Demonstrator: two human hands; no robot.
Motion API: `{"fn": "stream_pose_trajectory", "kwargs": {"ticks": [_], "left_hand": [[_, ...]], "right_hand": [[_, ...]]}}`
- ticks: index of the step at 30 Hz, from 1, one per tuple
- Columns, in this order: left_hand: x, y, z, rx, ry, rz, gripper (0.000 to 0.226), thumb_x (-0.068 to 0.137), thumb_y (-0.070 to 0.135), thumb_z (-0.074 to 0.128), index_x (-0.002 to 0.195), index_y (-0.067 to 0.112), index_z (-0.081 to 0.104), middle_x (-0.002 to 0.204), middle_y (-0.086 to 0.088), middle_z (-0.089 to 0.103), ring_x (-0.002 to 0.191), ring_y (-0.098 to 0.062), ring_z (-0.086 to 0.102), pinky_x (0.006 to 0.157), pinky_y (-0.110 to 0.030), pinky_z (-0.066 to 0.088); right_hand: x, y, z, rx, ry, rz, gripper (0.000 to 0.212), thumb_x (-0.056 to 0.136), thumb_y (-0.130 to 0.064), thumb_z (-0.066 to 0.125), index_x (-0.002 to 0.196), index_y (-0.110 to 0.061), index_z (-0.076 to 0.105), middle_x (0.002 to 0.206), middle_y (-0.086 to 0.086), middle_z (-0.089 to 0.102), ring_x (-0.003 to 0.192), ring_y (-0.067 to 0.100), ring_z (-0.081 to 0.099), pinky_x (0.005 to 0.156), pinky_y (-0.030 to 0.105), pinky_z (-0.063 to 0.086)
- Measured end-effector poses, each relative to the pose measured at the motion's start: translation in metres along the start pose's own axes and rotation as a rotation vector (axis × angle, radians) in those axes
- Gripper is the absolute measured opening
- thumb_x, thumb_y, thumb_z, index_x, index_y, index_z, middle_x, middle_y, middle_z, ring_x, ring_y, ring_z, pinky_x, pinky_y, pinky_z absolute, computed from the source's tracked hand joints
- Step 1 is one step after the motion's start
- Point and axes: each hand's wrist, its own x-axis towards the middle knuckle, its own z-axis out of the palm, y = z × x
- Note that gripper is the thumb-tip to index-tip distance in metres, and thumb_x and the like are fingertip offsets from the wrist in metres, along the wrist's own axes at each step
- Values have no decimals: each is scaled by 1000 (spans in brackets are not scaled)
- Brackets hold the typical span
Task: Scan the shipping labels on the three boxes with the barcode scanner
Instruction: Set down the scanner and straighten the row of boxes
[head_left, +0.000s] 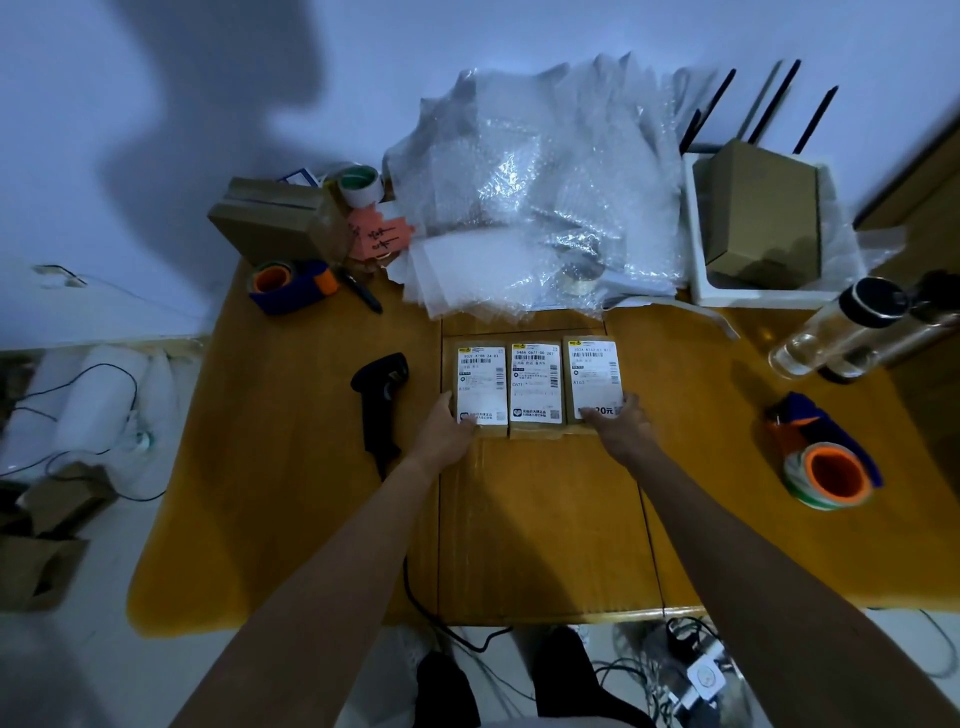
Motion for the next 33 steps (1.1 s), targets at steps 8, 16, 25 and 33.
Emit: {"fn": "stream_pose_trajectory", "kwargs": {"ticks": [8, 16, 25, 33], "left_hand": [[2, -2, -2, -24, -19, -26, 69, 104, 21, 53, 161, 15, 14, 160, -10, 37, 145, -30, 38, 114, -45, 34], [4, -4, -6, -20, -43, -14, 69, 103, 21, 55, 160, 17, 16, 160, -10, 38, 145, -30, 39, 116, -49, 36], [6, -6, -5, 5, -38, -13, 69, 104, 24, 55, 160, 17, 16, 161, -10, 35, 146, -31, 36, 116, -46, 34], [8, -8, -5, 7, -37, -15, 70, 103, 24, 55, 160, 18, 15, 162, -10, 34, 146, -32, 36, 116, -48, 34]], "right_hand": [[-4, 1, -2, 3, -3, 15, 85, 88, -42, 74, 153, -13, 28, 148, 17, 46, 130, 39, 52, 100, 55, 52], [-2, -3, -6, -55, -32, -2, 76, 88, -36, 75, 148, -11, 35, 143, 19, 51, 127, 37, 54, 99, 52, 54], [-6, -18, -3, -284, -18, -73, 113, 79, -50, 80, 159, -7, 12, 156, 21, 33, 140, 41, 40, 108, 54, 46], [-18, -34, -1, -473, 29, -90, 120, 78, -60, 76, 158, -1, 9, 153, 24, 34, 139, 41, 40, 106, 50, 44]]}}
